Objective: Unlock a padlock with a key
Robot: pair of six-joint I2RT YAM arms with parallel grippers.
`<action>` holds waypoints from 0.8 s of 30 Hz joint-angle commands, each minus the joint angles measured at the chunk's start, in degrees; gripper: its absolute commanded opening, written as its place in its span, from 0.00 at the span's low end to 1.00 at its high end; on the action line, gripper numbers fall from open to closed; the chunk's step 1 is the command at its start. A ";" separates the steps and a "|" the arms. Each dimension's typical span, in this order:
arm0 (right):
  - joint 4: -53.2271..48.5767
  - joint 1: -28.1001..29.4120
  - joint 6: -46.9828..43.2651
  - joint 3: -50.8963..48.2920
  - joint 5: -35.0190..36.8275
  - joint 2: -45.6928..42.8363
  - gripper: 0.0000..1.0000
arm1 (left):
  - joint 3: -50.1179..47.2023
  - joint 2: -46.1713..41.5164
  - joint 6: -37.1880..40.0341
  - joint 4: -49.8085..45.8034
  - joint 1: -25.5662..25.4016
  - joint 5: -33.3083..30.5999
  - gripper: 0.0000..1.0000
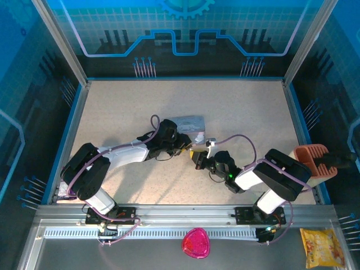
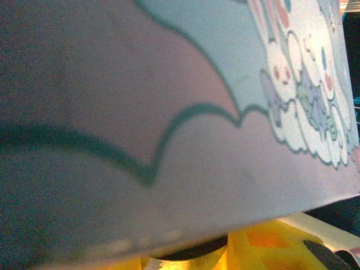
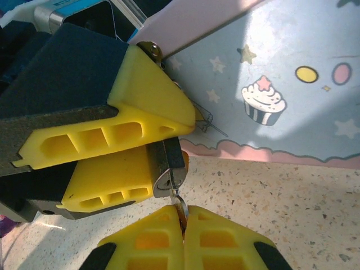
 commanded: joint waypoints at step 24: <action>-4.34 -3.89 2.49 2.82 -7.44 -2.74 0.26 | -1.23 -3.06 -0.30 -1.39 -2.39 -2.82 0.06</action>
